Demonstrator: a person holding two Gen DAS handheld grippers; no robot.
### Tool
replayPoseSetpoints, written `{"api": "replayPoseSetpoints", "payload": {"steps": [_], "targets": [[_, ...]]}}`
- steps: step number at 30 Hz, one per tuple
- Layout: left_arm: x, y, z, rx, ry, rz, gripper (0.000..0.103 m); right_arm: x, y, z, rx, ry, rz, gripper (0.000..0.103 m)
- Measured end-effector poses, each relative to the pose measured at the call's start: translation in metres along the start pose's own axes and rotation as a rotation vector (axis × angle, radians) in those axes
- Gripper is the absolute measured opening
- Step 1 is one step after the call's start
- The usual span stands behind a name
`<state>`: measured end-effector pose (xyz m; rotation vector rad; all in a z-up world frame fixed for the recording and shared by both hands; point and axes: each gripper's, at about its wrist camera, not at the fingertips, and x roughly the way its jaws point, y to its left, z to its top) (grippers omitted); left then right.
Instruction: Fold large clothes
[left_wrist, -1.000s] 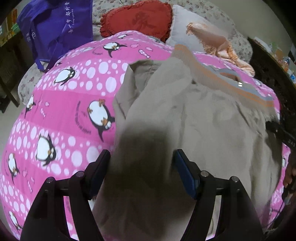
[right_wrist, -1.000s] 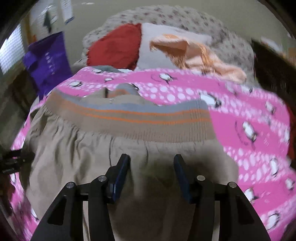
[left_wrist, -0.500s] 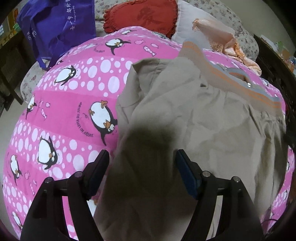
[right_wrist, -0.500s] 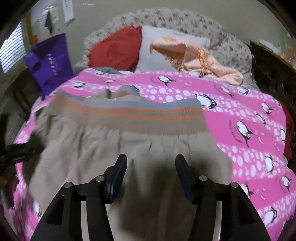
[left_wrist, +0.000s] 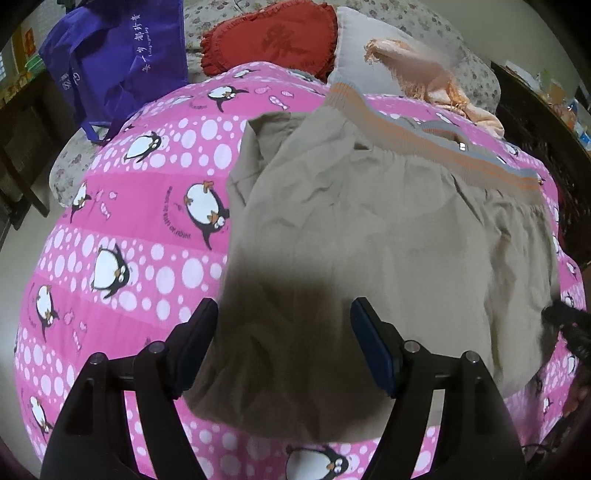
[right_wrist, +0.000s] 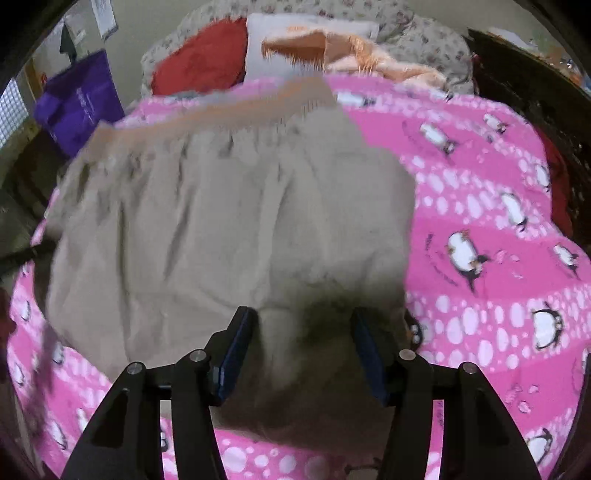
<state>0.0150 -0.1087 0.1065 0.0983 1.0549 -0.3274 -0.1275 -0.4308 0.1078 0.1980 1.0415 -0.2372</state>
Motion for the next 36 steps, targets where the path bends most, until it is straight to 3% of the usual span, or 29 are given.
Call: {"api": "replayPoseSetpoints", "payload": {"steps": [5, 8, 10, 16, 23, 31, 36], "targets": [[-0.006, 0.002, -0.008, -0.026, -0.001, -0.011, 0.074, -0.023, 0.008, -0.011, -0.054, -0.031, 0.014, 0.065], [-0.004, 0.000, -0.012, -0.027, 0.011, -0.015, 0.074, 0.002, 0.008, -0.028, -0.079, 0.043, -0.040, 0.066], [-0.003, -0.002, -0.014, -0.021, 0.024, -0.013, 0.074, 0.013, 0.002, -0.035, -0.044, 0.071, -0.017, 0.066], [-0.003, 0.002, -0.015, -0.034, 0.034, -0.023, 0.074, -0.023, 0.015, -0.020, -0.072, -0.010, -0.052, 0.066], [0.001, 0.004, -0.016, -0.056, 0.049, -0.034, 0.074, -0.031, 0.051, 0.002, -0.098, -0.058, 0.066, 0.067], [0.003, 0.011, -0.015, -0.069, 0.072, -0.067, 0.076, 0.012, 0.095, 0.010, -0.152, -0.026, 0.136, 0.064], [0.003, 0.027, -0.007, -0.128, 0.074, -0.164, 0.083, 0.015, 0.107, 0.014, -0.149, -0.045, 0.161, 0.064]]}}
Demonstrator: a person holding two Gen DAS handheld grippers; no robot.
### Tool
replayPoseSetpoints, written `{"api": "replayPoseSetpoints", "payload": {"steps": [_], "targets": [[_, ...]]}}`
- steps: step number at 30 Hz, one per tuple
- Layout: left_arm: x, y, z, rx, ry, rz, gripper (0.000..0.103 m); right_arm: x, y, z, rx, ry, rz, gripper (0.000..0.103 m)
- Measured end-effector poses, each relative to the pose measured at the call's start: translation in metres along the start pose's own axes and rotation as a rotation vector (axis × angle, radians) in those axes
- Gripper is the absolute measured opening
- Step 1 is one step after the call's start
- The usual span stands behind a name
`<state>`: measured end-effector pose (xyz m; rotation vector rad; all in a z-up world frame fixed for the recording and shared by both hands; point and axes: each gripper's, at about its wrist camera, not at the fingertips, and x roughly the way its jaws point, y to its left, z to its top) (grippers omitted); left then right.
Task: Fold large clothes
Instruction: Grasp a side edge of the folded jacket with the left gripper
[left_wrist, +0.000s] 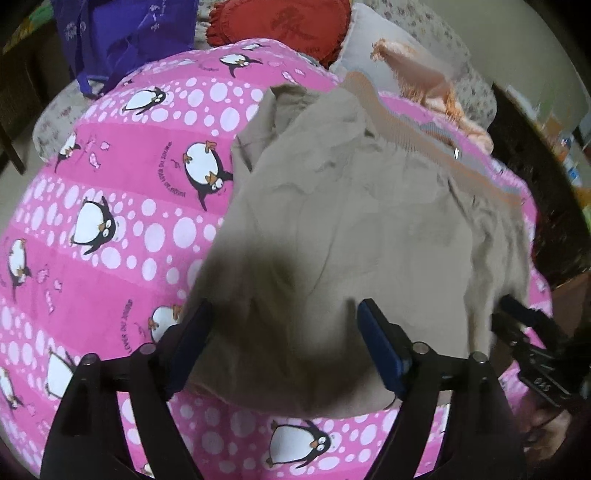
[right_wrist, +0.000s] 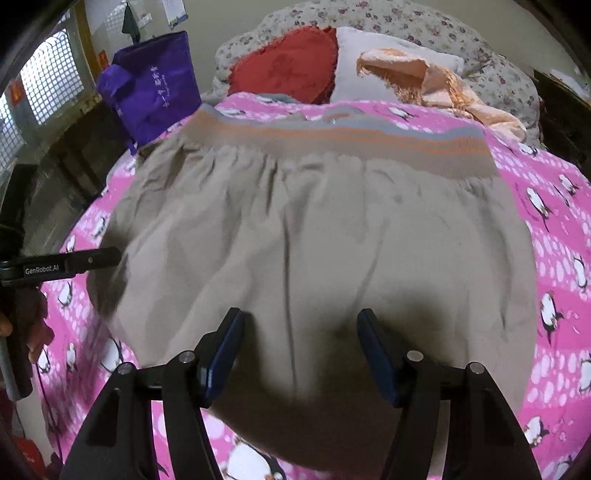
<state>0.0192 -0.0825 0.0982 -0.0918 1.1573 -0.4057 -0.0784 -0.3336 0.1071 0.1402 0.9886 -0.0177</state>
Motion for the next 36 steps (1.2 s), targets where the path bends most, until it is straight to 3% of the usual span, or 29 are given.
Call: {"api": "replayPoseSetpoints", "payload": {"steps": [4, 8, 13, 20, 25, 27, 28, 30, 32, 34, 36], "targets": [[-0.002, 0.014, 0.013, -0.047, -0.018, -0.027, 0.084, 0.006, 0.000, 0.015, -0.010, -0.029, -0.002, 0.057], [0.004, 0.023, 0.025, -0.044, -0.059, -0.002, 0.084, 0.020, -0.011, 0.028, -0.011, -0.038, -0.047, 0.055], [0.032, 0.032, 0.033, -0.045, -0.016, -0.042, 0.084, 0.046, -0.030, 0.026, 0.057, 0.001, -0.022, 0.054], [0.050, 0.023, 0.038, -0.044, 0.003, -0.068, 0.087, 0.005, -0.058, 0.014, 0.082, -0.040, -0.020, 0.054], [0.059, 0.009, 0.042, -0.023, 0.021, -0.044, 0.093, -0.002, -0.076, 0.002, 0.046, 0.063, -0.124, 0.056], [0.059, 0.003, 0.043, -0.015, 0.029, -0.071, 0.083, -0.006, -0.072, 0.001, -0.001, 0.079, -0.180, 0.057], [0.059, -0.002, 0.042, -0.009, 0.035, -0.096, 0.067, -0.008, -0.071, 0.001, -0.010, 0.079, -0.188, 0.057], [0.061, -0.009, 0.042, 0.011, 0.049, -0.102, 0.053, -0.014, -0.074, 0.000, -0.017, 0.073, -0.204, 0.059], [0.062, -0.010, 0.041, 0.016, 0.053, -0.105, 0.022, -0.010, -0.083, -0.003, -0.003, 0.102, -0.205, 0.060], [0.057, -0.012, 0.041, 0.010, 0.052, -0.100, 0.013, -0.006, -0.092, -0.007, 0.017, 0.122, -0.177, 0.060], [0.044, -0.019, 0.038, 0.046, 0.033, -0.081, 0.011, -0.014, -0.099, -0.010, 0.032, 0.117, -0.163, 0.060]]}}
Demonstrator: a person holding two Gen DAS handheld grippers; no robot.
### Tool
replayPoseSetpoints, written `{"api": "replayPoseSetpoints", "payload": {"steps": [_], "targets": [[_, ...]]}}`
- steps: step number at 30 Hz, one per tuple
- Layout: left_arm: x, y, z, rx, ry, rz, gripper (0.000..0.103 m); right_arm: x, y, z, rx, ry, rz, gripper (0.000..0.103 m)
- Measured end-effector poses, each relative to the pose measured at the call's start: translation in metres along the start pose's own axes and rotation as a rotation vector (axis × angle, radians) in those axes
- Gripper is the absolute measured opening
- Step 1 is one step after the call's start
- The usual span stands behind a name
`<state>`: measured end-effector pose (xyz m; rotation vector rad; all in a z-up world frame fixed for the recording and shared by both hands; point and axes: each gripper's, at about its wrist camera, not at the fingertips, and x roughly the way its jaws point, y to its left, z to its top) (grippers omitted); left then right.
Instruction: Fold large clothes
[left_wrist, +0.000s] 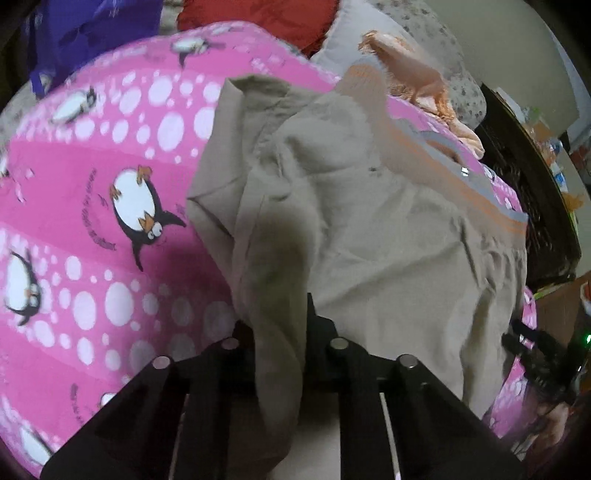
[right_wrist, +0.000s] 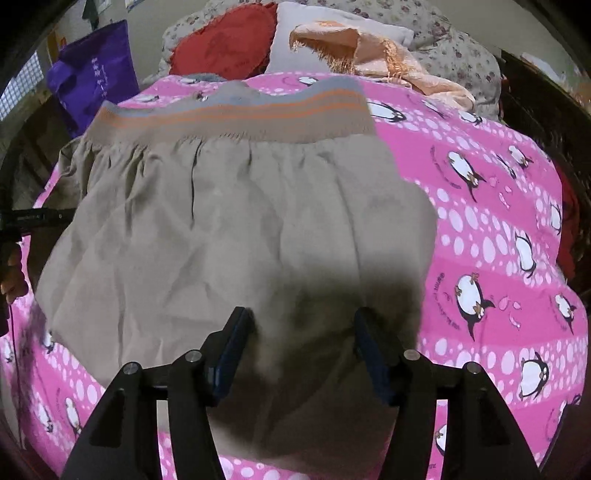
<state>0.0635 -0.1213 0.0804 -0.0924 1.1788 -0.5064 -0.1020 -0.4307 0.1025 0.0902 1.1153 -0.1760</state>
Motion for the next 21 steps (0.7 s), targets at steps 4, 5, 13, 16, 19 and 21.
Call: {"api": "replayPoseSetpoints", "payload": {"steps": [4, 5, 13, 16, 19, 21], "targets": [[-0.024, -0.016, -0.002, 0.032, -0.028, 0.004, 0.010, -0.014, -0.026, 0.002, 0.036, -0.010, -0.031, 0.061], [-0.033, -0.022, -0.002, 0.030, -0.038, -0.005, 0.010, -0.015, -0.034, 0.003, 0.051, -0.003, -0.044, 0.061], [-0.084, -0.093, -0.007, 0.077, -0.033, -0.144, 0.009, 0.008, -0.103, 0.000, 0.148, 0.111, -0.116, 0.065], [-0.089, -0.133, -0.012, 0.127, -0.034, -0.161, 0.009, 0.007, -0.119, -0.002, 0.144, 0.107, -0.156, 0.065], [-0.078, -0.177, -0.018, 0.171, -0.019, -0.190, 0.009, 0.000, -0.140, -0.003, 0.173, 0.091, -0.160, 0.065], [-0.063, -0.199, -0.021, 0.177, 0.003, -0.203, 0.009, -0.002, -0.155, -0.004, 0.191, 0.093, -0.167, 0.065]]}}
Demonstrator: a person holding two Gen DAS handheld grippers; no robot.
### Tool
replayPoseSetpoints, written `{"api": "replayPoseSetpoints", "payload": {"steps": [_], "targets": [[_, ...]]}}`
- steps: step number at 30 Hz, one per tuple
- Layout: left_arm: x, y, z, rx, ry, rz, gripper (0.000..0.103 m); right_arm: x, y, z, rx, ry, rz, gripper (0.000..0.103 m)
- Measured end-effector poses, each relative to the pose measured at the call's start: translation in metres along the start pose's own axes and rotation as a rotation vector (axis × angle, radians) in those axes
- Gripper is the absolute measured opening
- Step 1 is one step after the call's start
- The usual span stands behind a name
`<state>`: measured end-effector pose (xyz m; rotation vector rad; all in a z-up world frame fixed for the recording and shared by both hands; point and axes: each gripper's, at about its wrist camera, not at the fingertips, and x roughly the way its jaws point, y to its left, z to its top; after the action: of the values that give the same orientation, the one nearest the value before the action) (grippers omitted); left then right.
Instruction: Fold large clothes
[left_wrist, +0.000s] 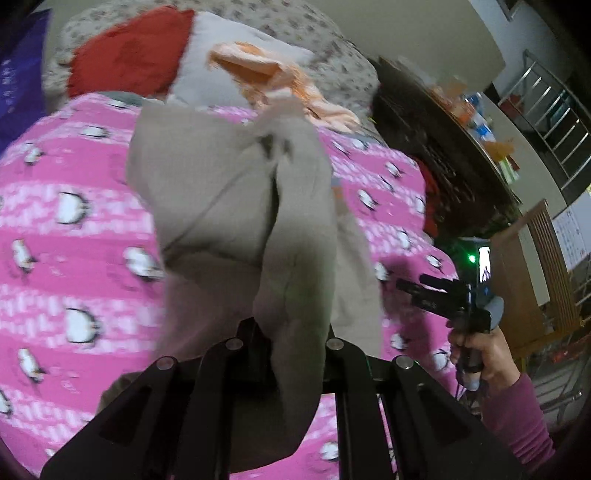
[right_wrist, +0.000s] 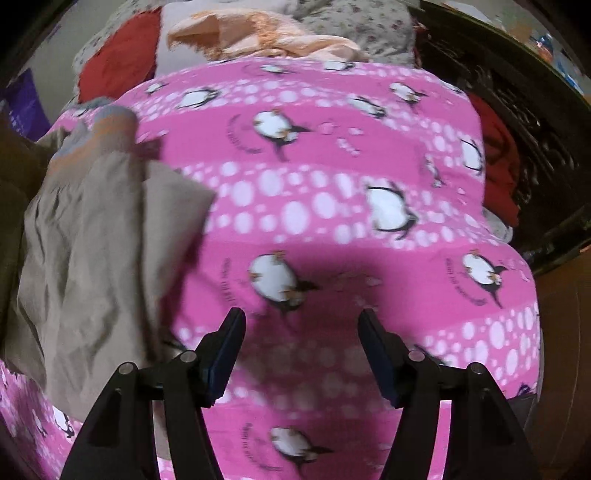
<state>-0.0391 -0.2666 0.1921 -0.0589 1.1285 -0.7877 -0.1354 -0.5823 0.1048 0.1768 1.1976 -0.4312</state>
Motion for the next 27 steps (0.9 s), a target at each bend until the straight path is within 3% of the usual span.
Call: {"api": "replayPoseSetpoints", "payload": {"steps": [5, 10, 14, 19, 22, 27], "targets": [[0.042, -0.035, -0.008, 0.039, 0.032, 0.034, 0.009, 0.012, -0.029, 0.003, 0.034, 0.039, -0.040, 0.065], [0.075, -0.047, -0.019, 0.014, 0.081, 0.030, 0.009, 0.027, -0.043, -0.001, 0.076, 0.073, 0.006, 0.065], [0.071, -0.054, -0.026, 0.051, 0.072, 0.052, 0.009, 0.032, -0.032, -0.002, 0.009, 0.096, -0.033, 0.065], [0.056, -0.049, -0.024, 0.040, 0.066, 0.018, 0.009, 0.024, -0.023, -0.009, -0.011, 0.108, -0.049, 0.065], [0.049, -0.050, -0.022, 0.047, 0.058, 0.007, 0.009, 0.007, -0.017, -0.029, -0.010, 0.129, 0.003, 0.065], [0.050, -0.050, -0.023, 0.043, 0.058, 0.001, 0.009, -0.026, 0.006, -0.094, -0.091, 0.165, 0.051, 0.067]]}}
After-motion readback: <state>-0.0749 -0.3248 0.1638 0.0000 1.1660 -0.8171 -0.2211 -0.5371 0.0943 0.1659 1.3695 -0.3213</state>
